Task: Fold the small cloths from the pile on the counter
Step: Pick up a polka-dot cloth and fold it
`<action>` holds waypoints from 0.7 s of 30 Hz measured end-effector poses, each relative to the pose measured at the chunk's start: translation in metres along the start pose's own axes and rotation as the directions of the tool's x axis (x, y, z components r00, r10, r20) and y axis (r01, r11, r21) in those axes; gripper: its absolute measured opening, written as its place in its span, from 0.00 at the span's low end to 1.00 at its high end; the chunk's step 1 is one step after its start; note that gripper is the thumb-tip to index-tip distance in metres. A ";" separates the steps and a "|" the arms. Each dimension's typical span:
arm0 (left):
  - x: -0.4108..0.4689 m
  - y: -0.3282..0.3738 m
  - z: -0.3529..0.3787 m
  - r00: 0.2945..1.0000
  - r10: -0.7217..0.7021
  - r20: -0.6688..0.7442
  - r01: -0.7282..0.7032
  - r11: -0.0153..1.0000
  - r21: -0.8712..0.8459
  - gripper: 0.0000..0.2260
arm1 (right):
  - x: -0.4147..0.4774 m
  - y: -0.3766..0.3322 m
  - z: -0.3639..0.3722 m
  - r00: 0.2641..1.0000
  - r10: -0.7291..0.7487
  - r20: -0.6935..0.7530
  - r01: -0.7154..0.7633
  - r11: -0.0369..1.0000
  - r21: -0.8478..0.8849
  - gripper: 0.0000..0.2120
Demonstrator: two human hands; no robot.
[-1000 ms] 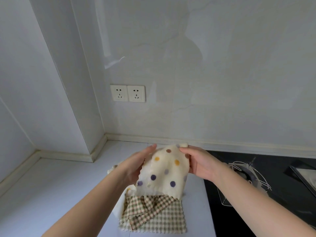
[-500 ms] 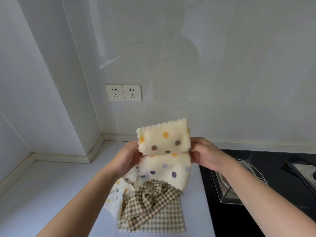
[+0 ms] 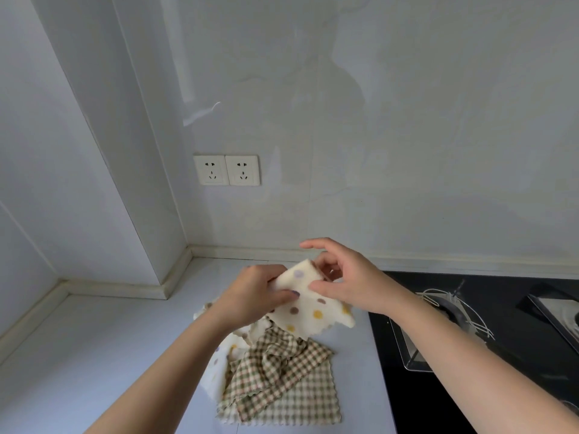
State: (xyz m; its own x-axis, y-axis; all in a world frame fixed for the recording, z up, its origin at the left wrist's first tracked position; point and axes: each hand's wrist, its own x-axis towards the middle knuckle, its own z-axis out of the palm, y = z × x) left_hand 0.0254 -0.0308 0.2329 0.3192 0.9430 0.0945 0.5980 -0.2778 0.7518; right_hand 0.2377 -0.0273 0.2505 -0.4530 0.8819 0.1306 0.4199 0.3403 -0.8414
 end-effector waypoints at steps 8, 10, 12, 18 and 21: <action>-0.018 -0.015 0.001 0.996 -0.063 -0.062 0.046 0.968 -0.245 0.08 | -0.013 0.020 -0.009 0.994 0.114 -0.003 -0.114 0.991 -0.064 0.03; -0.022 -0.010 0.005 0.996 -0.004 -0.086 -0.016 0.972 -0.236 0.08 | -0.013 0.017 -0.006 0.996 0.094 -0.005 -0.094 0.995 0.021 0.05; -0.025 -0.003 0.006 0.992 0.032 -0.121 -0.062 0.967 -0.249 0.07 | -0.012 0.015 -0.003 0.997 0.082 -0.010 -0.081 0.993 0.087 0.08; -0.031 -0.006 0.005 0.966 0.094 -0.239 -0.130 0.982 -0.138 0.12 | -0.016 0.017 0.008 0.995 0.050 -0.083 -0.020 0.944 0.328 0.06; -0.034 -0.012 0.004 0.928 0.279 -0.247 -0.258 0.959 0.117 0.16 | -0.017 0.020 0.015 0.989 0.046 -0.138 0.007 0.933 0.359 0.02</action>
State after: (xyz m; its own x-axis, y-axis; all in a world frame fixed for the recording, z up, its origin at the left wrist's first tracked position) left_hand 0.0102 -0.0603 0.2178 0.2817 0.8426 0.4589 0.5775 -0.5309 0.6202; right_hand 0.2416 -0.0406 0.2233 -0.3202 0.9332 0.1632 0.1063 0.2066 -0.9726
